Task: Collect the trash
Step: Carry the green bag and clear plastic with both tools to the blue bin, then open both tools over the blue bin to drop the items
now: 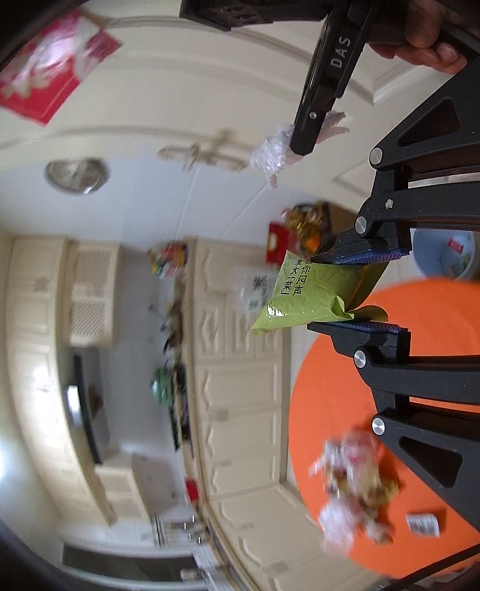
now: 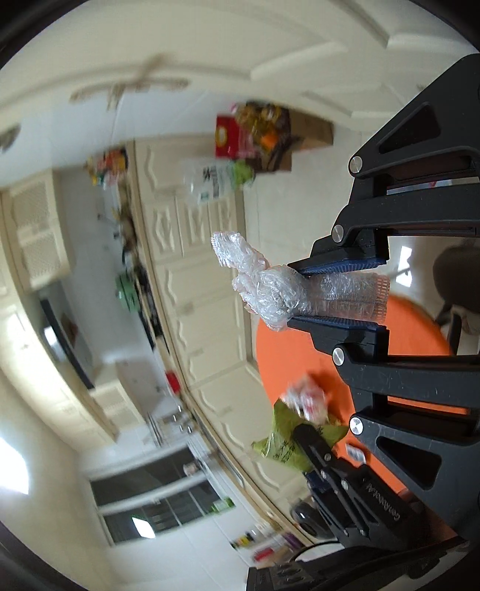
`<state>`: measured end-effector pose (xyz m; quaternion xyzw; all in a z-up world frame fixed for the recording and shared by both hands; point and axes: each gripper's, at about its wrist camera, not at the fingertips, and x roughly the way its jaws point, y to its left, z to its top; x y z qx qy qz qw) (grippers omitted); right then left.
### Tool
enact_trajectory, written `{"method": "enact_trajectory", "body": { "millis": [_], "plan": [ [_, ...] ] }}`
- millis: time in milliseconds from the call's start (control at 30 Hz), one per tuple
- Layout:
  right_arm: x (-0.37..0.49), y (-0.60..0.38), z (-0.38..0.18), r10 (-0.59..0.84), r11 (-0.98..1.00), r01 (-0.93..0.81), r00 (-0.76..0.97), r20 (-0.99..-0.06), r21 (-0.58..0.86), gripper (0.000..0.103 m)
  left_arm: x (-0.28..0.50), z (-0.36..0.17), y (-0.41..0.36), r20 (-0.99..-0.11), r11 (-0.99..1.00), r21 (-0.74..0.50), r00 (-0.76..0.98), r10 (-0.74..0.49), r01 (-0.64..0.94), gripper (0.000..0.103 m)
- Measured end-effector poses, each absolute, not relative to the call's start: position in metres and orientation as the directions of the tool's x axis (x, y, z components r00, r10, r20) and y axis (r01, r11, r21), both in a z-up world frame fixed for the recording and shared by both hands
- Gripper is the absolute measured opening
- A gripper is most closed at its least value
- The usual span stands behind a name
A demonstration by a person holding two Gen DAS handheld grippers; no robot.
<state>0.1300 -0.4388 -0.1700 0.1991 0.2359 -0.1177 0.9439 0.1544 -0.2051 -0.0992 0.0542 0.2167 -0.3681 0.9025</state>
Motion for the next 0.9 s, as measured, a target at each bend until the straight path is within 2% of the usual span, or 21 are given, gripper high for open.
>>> {"method": "enact_trajectory", "body": {
  "millis": [233,500,700,900],
  "plan": [
    [0.119,-0.526,-0.248,-0.169,0.796,0.48,0.76,-0.628,0.368,0.02,0.173,-0.141,-0.281,-0.57,0.614,-0.063,0.477,-0.669,0.787,0.022],
    [0.138,-0.587,-0.366,-0.042,0.701,0.572,0.63,-0.775,0.427,0.02,0.205,-0.223,-0.356,-0.739,0.567,-0.081,0.332,-0.586,0.82,0.022],
    [0.153,-0.61,-0.425,0.04,0.65,0.604,0.579,-0.814,0.462,0.02,0.236,-0.271,-0.391,-0.821,0.582,-0.095,0.267,-0.505,0.808,0.022],
    [0.163,-0.622,-0.455,0.079,0.632,0.615,0.553,-0.829,0.471,0.02,0.272,-0.297,-0.443,-0.865,0.602,-0.097,0.232,-0.445,0.793,0.022]
  ]
}}
